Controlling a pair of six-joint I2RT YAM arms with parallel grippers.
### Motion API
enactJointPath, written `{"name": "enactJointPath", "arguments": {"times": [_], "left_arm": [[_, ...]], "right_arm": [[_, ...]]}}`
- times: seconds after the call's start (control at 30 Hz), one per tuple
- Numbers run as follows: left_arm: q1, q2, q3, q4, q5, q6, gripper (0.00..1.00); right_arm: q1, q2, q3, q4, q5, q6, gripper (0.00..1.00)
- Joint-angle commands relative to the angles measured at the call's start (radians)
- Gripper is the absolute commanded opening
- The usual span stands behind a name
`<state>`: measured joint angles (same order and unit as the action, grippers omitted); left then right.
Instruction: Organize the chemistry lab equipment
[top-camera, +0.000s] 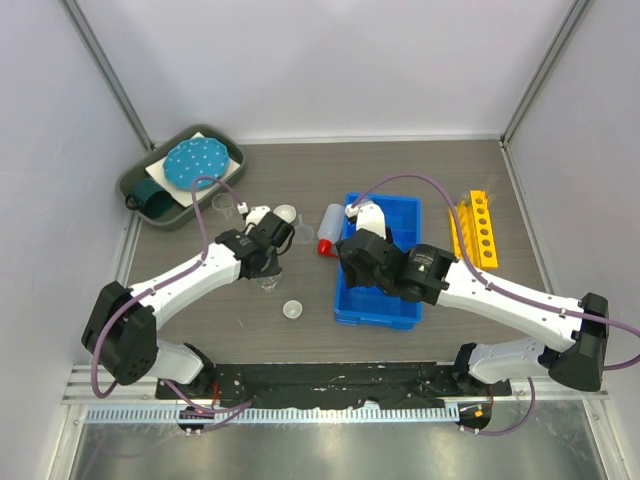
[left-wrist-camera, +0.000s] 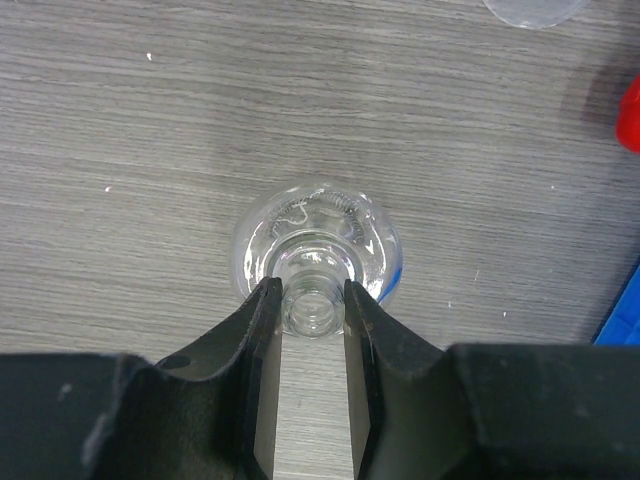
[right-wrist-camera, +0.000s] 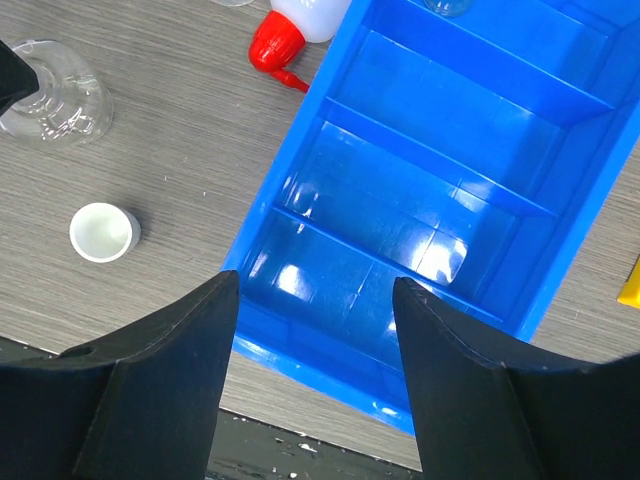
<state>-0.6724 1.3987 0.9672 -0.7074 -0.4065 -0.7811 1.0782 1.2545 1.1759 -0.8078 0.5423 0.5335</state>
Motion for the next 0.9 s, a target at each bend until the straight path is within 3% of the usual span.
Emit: {"name": "enactJointPath", "arguments": {"times": [0.0,0.43,0.73,0.87], "left_arm": [[-0.003,0.003,-0.007,0.006,0.001,-0.010,0.03],[-0.013,-0.029,0.129,-0.095,-0.012,0.022,0.00],[-0.047,0.063,0.395,-0.191,-0.034,0.072,0.00],[-0.067,0.152,0.579,-0.228,-0.034,0.108,0.00]], "right_arm": [[0.006,-0.035,-0.010,0.038,0.004,0.023,0.68],[0.005,-0.076,-0.030,0.030,0.030,0.022,0.66],[0.006,-0.193,-0.088,-0.004,0.096,0.062,0.66],[0.006,-0.259,-0.120,-0.047,0.137,0.127,0.66]]}}
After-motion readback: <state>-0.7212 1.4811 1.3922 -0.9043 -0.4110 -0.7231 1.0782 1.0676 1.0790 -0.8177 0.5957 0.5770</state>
